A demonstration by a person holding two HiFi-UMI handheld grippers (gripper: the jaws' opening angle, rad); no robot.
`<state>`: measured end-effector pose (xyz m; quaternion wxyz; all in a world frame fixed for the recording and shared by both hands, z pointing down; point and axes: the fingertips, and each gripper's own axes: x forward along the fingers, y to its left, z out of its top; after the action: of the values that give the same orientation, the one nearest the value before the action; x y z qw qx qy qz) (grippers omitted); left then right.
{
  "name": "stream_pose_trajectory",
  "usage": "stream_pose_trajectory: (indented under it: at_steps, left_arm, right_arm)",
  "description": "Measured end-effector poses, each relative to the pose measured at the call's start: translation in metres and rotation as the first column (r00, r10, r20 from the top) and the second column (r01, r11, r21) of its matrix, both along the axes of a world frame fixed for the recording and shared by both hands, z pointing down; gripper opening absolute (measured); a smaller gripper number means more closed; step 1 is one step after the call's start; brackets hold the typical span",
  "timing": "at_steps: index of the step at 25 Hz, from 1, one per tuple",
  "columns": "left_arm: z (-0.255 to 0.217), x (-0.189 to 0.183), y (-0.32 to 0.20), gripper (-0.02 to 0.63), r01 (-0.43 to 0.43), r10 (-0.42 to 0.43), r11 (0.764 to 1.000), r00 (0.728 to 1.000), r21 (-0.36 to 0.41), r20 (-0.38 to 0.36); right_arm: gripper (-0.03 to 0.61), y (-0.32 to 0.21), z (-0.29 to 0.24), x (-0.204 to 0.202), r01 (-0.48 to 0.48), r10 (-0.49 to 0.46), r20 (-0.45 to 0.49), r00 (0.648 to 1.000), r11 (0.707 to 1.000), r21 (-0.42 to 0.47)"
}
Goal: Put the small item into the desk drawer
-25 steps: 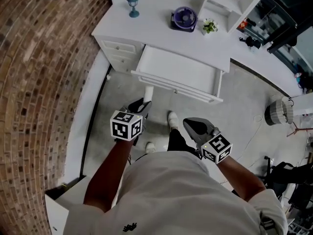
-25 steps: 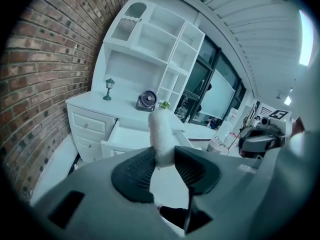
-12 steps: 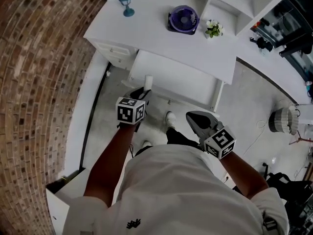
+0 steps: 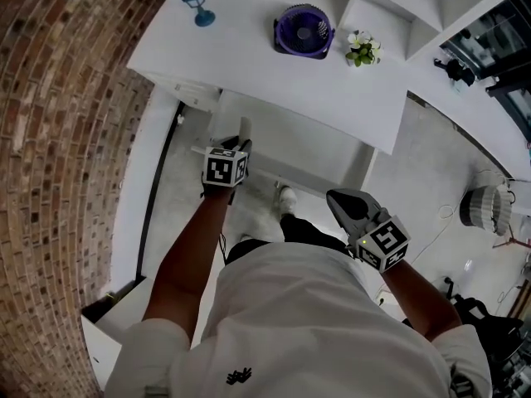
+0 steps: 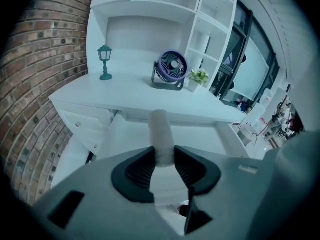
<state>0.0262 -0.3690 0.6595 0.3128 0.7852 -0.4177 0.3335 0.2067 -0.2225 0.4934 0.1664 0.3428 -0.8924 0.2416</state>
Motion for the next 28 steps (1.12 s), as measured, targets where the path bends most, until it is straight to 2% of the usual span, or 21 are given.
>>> stream_pose_trajectory:
  at_steps: [9,14,24,26,28]
  left_arm:
    - [0.053,0.012,-0.039,0.128,0.0,0.008,0.997,0.994,-0.082,0.105]
    - [0.081,0.018,-0.058,0.129,0.018,0.002,0.99,0.99,-0.137,0.14]
    - [0.131,0.025,-0.074,0.133,0.029,0.014,0.981,0.976,-0.193,0.218]
    - [0.137,0.027,-0.074,0.135,0.026,0.019,0.979,0.975,-0.201,0.221]
    - [0.142,0.033,-0.064,0.138,0.033,0.017,0.967,0.981,-0.255,0.192]
  right_arm:
    - [0.014,-0.025,0.021,0.038,-0.031,0.031,-0.013,0.999,0.998,-0.053]
    - [0.014,-0.034,0.027,0.059,-0.068,0.067,-0.023,0.997,0.995,-0.076]
    - [0.014,-0.023,0.043,0.084,-0.146,0.143,-0.037,0.989,0.98,-0.136]
    - [0.014,-0.021,0.045,0.086,-0.155,0.152,-0.034,0.988,0.977,-0.143]
    - [0.014,-0.017,0.047,0.087,-0.164,0.16,-0.033,0.987,0.975,-0.153]
